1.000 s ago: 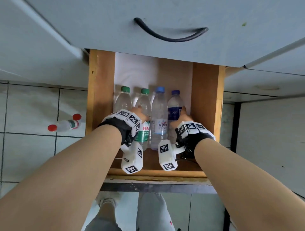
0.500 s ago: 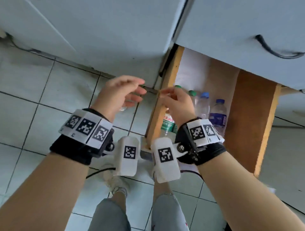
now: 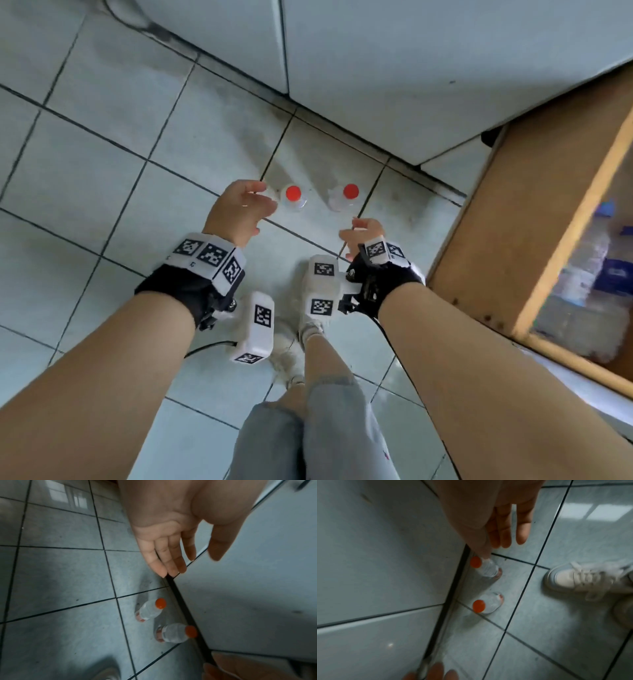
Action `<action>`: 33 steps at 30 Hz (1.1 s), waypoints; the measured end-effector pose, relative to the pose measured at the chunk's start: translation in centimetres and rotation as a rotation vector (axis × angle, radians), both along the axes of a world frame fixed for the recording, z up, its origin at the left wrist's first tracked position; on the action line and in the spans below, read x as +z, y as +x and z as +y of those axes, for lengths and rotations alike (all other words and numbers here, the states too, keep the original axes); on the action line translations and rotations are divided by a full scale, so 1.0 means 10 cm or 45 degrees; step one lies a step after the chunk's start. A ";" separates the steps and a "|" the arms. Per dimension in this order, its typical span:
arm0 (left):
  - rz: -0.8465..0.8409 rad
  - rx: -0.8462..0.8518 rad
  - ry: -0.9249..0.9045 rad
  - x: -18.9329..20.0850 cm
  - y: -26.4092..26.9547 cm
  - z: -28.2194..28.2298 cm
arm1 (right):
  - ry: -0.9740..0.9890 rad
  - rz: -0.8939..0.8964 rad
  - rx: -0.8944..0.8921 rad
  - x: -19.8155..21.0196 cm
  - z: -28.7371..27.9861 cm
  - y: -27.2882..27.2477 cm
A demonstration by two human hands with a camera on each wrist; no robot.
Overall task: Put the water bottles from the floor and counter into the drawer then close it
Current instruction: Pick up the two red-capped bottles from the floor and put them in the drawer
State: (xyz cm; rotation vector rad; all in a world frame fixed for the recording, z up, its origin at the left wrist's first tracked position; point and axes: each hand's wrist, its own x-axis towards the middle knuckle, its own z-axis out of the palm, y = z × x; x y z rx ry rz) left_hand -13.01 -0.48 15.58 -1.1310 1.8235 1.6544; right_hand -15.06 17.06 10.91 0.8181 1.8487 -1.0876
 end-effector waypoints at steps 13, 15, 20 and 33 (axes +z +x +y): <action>0.027 -0.545 -0.194 -2.28 -0.25 -0.06 | 0.170 0.193 0.158 -1.88 0.04 -0.58; 0.097 -0.693 -0.192 -2.39 -0.34 -0.06 | 0.146 0.198 0.155 -1.98 0.06 -0.58; 0.128 -0.595 -0.167 -2.40 -0.37 -0.02 | 0.157 0.460 0.186 -1.97 0.03 -0.49; 0.020 -0.408 -0.119 -0.57 0.23 -0.25 | 0.092 0.322 0.162 -0.28 -0.11 0.17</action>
